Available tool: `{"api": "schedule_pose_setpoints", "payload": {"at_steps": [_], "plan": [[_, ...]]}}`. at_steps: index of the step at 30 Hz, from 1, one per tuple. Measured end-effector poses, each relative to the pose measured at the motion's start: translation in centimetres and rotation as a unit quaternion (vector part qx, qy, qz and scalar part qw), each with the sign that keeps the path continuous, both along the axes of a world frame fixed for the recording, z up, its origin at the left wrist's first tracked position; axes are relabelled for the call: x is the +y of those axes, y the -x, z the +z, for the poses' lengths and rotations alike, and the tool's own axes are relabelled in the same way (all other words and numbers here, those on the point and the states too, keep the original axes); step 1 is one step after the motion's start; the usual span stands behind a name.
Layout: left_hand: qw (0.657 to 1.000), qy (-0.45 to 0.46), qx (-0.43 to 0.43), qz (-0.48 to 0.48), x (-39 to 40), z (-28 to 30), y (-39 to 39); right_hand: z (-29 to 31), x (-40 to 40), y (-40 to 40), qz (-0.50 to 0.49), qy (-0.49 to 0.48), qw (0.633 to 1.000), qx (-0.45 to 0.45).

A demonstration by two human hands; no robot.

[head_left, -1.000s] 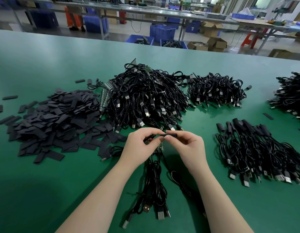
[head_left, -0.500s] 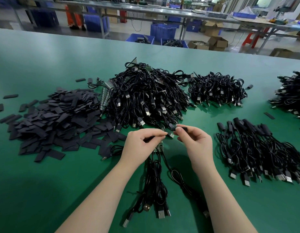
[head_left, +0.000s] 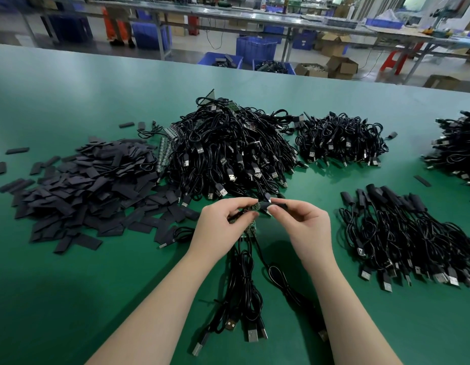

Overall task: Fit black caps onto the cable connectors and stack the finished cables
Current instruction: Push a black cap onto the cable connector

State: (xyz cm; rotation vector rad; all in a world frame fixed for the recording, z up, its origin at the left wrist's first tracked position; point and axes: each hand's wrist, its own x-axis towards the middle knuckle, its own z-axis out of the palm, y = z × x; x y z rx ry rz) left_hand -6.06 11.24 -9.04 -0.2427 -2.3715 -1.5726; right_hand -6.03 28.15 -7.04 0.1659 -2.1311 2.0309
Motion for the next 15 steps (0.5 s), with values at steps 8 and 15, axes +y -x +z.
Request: {"api": "schedule_pose_setpoints", "payload": {"at_steps": [8,15], "plan": [[1.0,0.017,-0.004,-0.014,-0.2,-0.3,0.0,0.0,0.3,0.1,0.016,-0.04,0.999,0.007],[0.999,0.038,-0.021,-0.016,-0.2,-0.3,0.1,0.0,1.0,0.4,0.04,-0.063,0.997,-0.005]]}}
